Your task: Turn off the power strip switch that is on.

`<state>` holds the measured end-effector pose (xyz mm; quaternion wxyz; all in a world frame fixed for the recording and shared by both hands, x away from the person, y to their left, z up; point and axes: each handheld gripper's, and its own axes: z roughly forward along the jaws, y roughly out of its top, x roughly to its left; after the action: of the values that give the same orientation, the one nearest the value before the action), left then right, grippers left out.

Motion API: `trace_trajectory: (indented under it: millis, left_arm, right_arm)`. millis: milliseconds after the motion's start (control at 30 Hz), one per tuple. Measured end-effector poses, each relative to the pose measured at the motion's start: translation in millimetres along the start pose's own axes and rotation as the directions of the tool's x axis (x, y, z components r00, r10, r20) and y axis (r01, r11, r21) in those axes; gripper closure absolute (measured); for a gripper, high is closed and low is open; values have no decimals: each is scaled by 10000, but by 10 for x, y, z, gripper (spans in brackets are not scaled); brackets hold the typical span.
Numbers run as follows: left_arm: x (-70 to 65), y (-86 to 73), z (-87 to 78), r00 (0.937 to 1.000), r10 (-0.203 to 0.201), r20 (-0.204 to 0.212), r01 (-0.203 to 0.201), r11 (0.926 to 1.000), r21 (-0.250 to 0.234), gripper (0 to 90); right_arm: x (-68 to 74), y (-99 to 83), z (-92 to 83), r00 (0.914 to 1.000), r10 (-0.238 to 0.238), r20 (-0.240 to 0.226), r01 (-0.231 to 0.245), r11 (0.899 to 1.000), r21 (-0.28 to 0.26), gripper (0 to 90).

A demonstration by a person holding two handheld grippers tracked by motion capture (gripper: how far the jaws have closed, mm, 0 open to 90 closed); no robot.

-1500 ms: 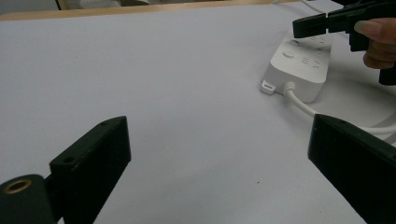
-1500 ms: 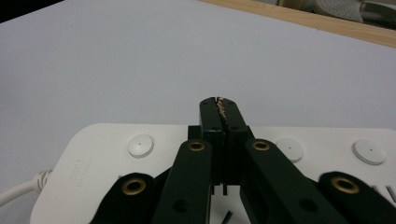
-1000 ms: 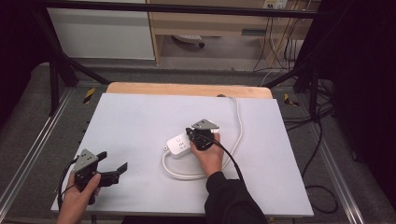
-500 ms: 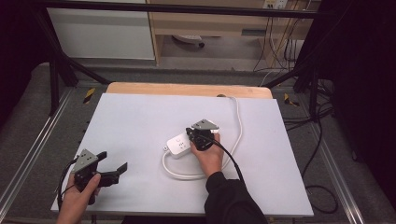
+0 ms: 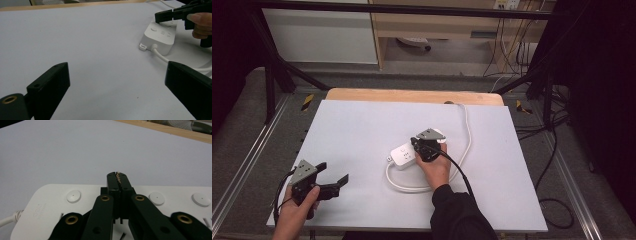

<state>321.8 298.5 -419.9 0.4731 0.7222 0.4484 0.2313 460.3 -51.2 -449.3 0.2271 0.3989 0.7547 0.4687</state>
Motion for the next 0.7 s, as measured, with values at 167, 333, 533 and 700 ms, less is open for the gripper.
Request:
trace_trajectory:
  millis: [167,333,533,700]
  left_arm:
    - [-3,1,2,10000,24,-2,-24,10000,-5,57]
    - [-3,1,2,10000,12,0,-12,10000,-8,57]
    - [-3,0,3,10000,23,0,-23,10000,9,57]
    - [-5,0,3,10000,17,13,-17,10000,4,57]
  right_arm:
    - [-6,-16,11,10000,53,-50,-53,10000,-32,900]
    - [2,-28,18,9999,-54,-98,53,10000,-43,900]
    - [-3,-37,20,10000,-18,-83,17,10000,-96,900]
    - [-26,-49,26,9995,272,-173,-275,9994,-192,900]
